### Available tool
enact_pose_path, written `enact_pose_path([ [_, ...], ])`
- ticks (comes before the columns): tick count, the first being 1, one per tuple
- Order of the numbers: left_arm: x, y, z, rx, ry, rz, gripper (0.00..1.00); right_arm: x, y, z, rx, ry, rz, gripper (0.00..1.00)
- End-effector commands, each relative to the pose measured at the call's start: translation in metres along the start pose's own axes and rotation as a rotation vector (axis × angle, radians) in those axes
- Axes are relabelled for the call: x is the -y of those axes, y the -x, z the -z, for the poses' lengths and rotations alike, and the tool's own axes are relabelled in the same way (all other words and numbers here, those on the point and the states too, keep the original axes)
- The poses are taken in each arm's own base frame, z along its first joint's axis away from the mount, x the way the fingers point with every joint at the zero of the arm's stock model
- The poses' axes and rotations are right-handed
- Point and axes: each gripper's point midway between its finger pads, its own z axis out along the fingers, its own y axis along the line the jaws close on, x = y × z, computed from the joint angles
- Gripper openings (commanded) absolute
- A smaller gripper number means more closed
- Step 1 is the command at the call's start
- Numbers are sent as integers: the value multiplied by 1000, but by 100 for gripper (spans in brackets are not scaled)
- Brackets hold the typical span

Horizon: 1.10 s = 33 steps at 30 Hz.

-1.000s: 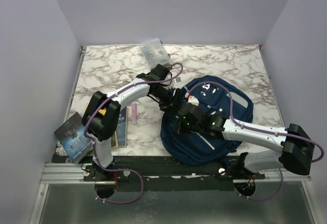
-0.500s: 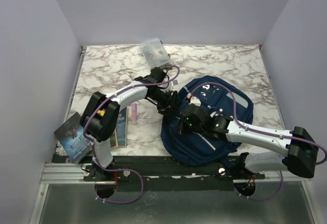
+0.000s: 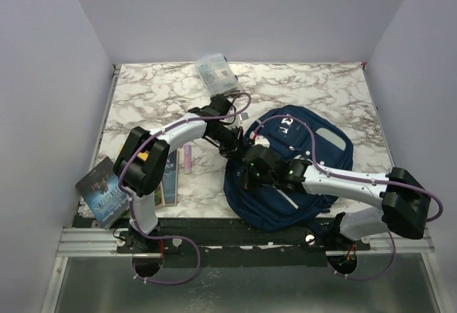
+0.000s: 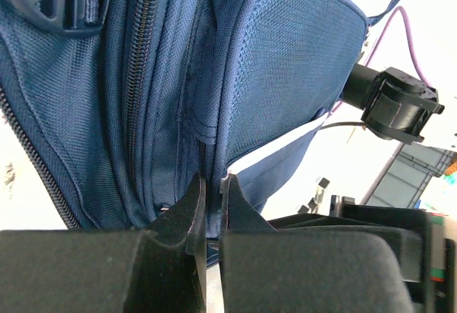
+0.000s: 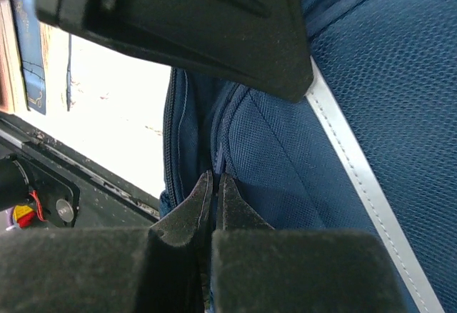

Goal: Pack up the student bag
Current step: Zip the student bag at the center of the board.

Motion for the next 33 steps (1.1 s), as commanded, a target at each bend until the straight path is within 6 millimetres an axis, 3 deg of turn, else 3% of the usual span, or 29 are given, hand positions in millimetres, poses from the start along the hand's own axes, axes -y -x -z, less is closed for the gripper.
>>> enact_pose_path([
  [1,10,27,20,80,-43,-19,0,-12,-21,-12,-101,56,39,1],
  [5,3,36,27,110,-29,-12,0,-2,-53,-16,-190,32,77,1],
  [8,1,39,30,124,-18,-21,0,19,-71,-9,-214,1,59,1],
  [20,-16,49,44,166,33,16,0,88,-79,33,-137,-257,-88,1],
  [23,-18,50,44,163,43,13,0,97,-80,46,-154,-309,-77,1],
  [30,-25,52,45,161,87,4,0,126,-98,80,-223,-493,-184,1],
  [33,-29,52,47,159,109,-6,0,152,-105,91,-201,-637,-255,1],
])
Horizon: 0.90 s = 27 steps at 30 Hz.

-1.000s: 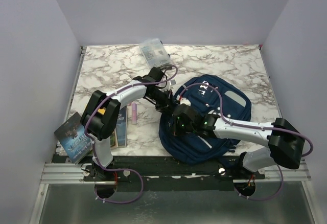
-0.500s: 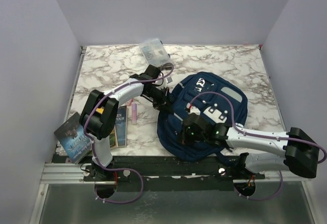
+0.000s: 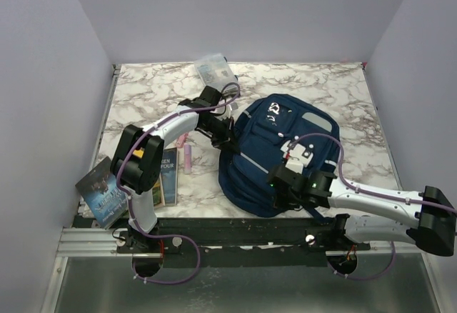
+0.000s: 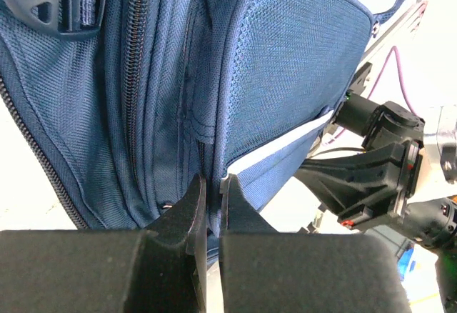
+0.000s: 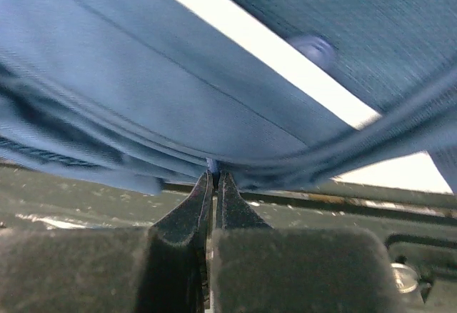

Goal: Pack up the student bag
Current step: Zip the student bag at the center of the board.

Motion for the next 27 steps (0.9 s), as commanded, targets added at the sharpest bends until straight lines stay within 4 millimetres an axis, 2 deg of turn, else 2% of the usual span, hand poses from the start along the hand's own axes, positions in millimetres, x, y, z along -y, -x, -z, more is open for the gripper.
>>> enact_pose_path([
  [1,-8,21,12,64,62,-55,0,84,-24,6,-30,-338,-92,1],
  [4,-13,20,12,35,85,-74,0,89,-22,5,6,-346,-153,0],
  [7,-19,19,13,26,112,-84,0,88,-9,9,81,-320,-186,1],
  [10,-19,19,15,20,107,-88,0,95,10,13,204,-336,-266,1],
  [14,-20,17,17,19,118,-109,0,113,44,33,394,-414,-306,1],
  [16,-20,15,16,10,106,-111,0,110,59,39,451,-397,-297,1],
  [19,-14,12,15,-7,68,-113,0,112,70,32,459,-413,-288,1],
  [25,-16,8,12,-23,59,-105,0,107,85,15,416,-406,-249,2],
  [27,-13,7,10,-31,44,-101,0,102,90,19,424,-396,-238,15],
])
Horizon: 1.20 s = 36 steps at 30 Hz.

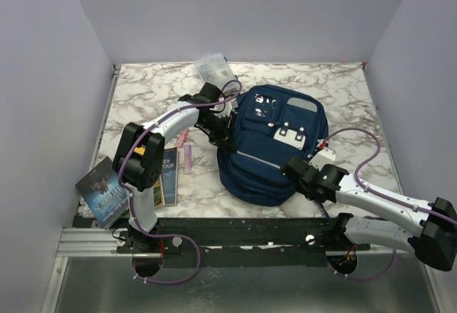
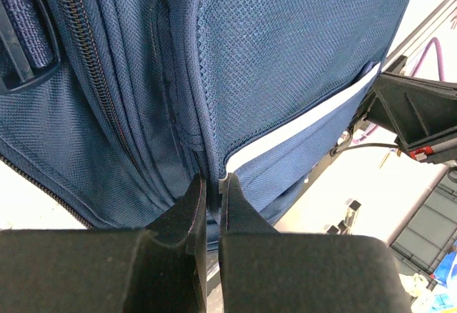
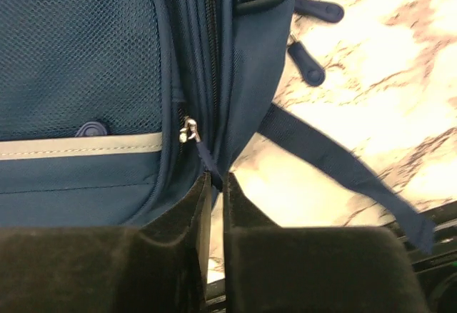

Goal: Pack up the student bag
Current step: Zip the student bag at the center of the board.

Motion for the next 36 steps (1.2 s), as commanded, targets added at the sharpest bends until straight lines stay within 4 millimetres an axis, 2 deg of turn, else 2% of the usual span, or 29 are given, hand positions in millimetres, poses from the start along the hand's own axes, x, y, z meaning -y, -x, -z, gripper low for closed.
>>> enact_pose_path([
  [1,2,-1,3,-19,-32,-17,0,-1,27,3,95,-13,81,21],
  [4,14,-4,1,-30,-76,-24,0,-20,37,16,98,79,138,33],
  [7,29,-8,-1,-45,-136,-31,0,-54,37,37,53,267,244,40],
  [9,37,-7,0,-45,-163,-35,0,-79,33,52,31,430,289,48],
  [10,39,-7,0,-44,-173,-40,0,-86,32,56,23,475,294,53],
  [14,50,-7,1,-47,-222,-43,0,-109,19,58,-22,575,262,91],
  [16,52,-8,1,-53,-240,-36,0,-114,20,53,-26,571,246,95],
  [21,52,-9,1,-52,-238,-31,0,-109,42,33,-5,464,199,100],
  [25,53,-9,3,-46,-234,-34,0,-94,62,12,-16,385,136,100],
  [29,50,-9,3,-36,-211,-38,0,-91,54,1,-70,389,121,100],
  [33,52,-10,0,-36,-193,-48,0,-73,46,-13,-90,284,110,100],
  [36,52,-12,-2,-37,-182,-45,0,-72,45,-12,-93,289,134,100],
])
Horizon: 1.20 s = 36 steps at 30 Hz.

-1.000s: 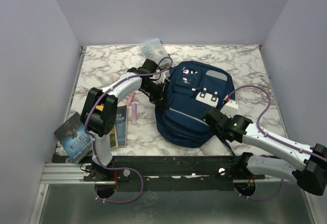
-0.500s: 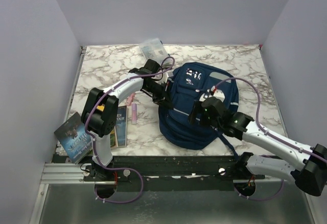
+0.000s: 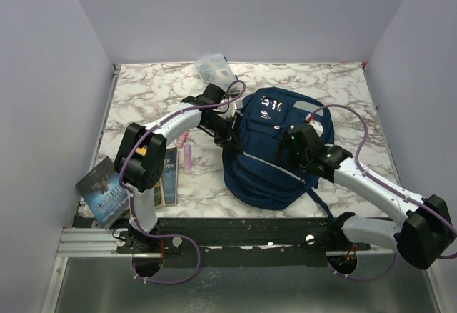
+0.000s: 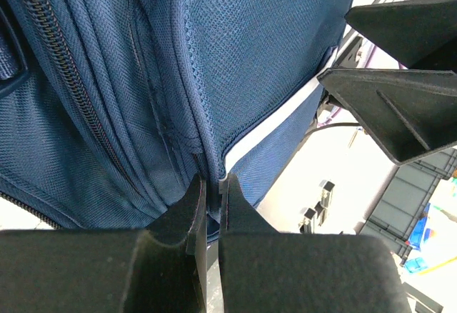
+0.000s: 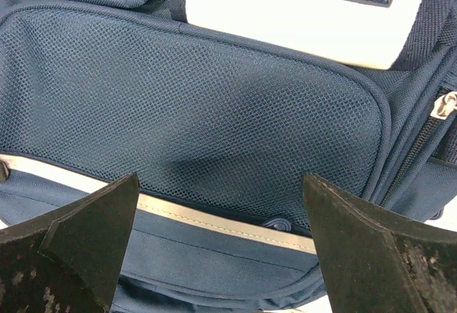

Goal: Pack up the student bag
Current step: Zip the student bag at the center of the board.

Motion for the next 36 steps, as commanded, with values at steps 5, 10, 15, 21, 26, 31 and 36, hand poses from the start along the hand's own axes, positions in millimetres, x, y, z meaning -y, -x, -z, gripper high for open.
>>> enact_pose_path([
  [5,16,-4,0,1,-22,-23,0,28,-15,5,-61,-120,25,100],
  [10,6,4,4,1,-51,24,0,66,-40,22,-83,-257,-157,99],
  [15,-8,15,7,1,-65,67,0,47,-24,31,129,56,-234,83],
  [21,-16,17,3,-16,-69,90,0,39,-17,33,183,138,-189,89],
  [26,-18,17,5,-14,-52,80,0,32,-31,21,82,130,-101,64],
  [31,-20,19,7,-11,-48,83,0,47,-48,22,-19,8,-194,55],
  [36,-23,20,7,-7,-43,92,0,73,-69,24,-90,-118,-205,59],
])
